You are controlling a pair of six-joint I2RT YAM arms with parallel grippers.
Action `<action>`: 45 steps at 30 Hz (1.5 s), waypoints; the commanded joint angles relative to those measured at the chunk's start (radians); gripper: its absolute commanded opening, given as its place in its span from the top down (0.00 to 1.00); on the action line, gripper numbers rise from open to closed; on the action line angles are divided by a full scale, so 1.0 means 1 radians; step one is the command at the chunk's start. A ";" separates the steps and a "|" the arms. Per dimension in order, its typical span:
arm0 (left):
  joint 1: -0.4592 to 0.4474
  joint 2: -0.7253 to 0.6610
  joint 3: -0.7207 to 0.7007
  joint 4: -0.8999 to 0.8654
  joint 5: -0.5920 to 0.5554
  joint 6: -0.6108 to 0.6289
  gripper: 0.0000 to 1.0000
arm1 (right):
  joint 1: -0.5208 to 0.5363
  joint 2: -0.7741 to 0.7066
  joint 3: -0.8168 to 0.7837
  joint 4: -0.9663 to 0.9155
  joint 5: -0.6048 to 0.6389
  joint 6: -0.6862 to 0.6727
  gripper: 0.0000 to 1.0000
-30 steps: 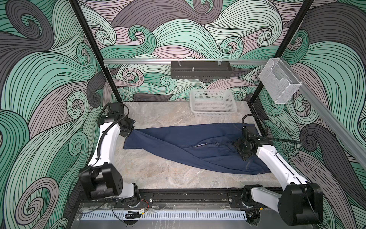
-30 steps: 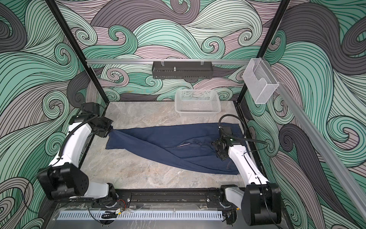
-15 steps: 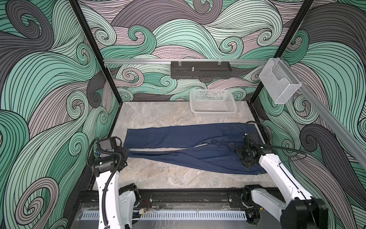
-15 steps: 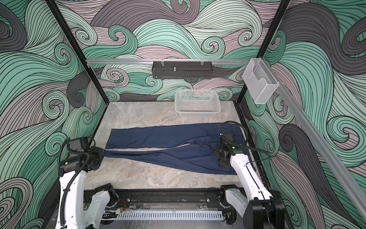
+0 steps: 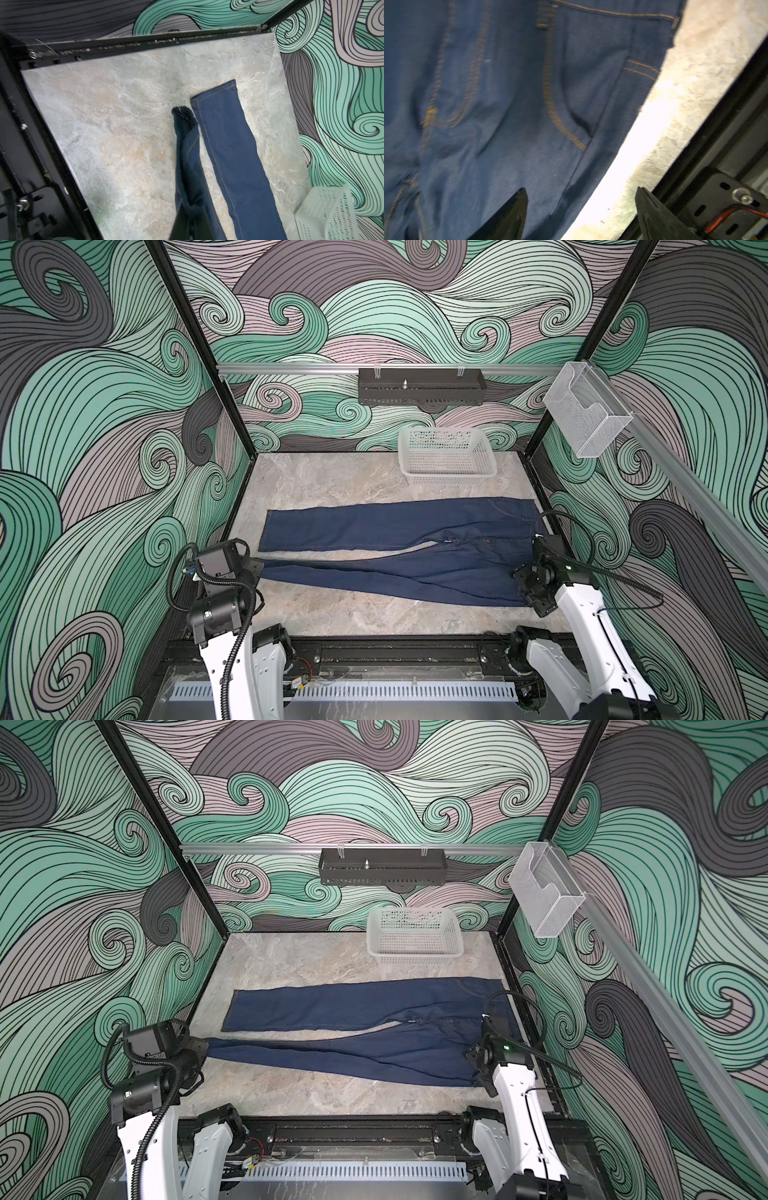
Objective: Fold and stack the trousers
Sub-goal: Flatten out the trousers at the center of the table, then move the trousers to the center of the table.
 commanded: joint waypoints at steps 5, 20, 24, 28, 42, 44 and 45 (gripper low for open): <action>0.014 -0.034 -0.070 -0.055 -0.262 -0.060 1.00 | -0.106 0.038 -0.010 -0.018 -0.008 -0.040 0.18; 0.016 0.037 -0.096 -0.108 -0.246 -0.108 0.38 | -0.150 0.062 0.004 0.009 0.016 -0.014 0.18; 0.024 0.014 -0.060 -0.118 -0.235 -0.114 0.32 | -0.149 0.077 0.041 0.015 0.001 -0.006 0.18; 0.025 0.041 -0.056 0.011 -0.088 -0.090 0.31 | -0.146 0.124 0.080 0.075 -0.111 -0.018 0.23; -0.068 0.915 0.169 0.424 0.356 0.012 0.55 | -0.024 0.657 0.413 0.249 -0.264 -0.063 0.31; -0.082 0.987 0.234 0.417 0.327 0.041 0.57 | -0.018 0.702 0.452 0.253 -0.237 -0.069 0.32; -0.087 1.017 0.259 0.411 0.315 0.048 0.59 | -0.015 0.716 0.466 0.259 -0.224 -0.071 0.32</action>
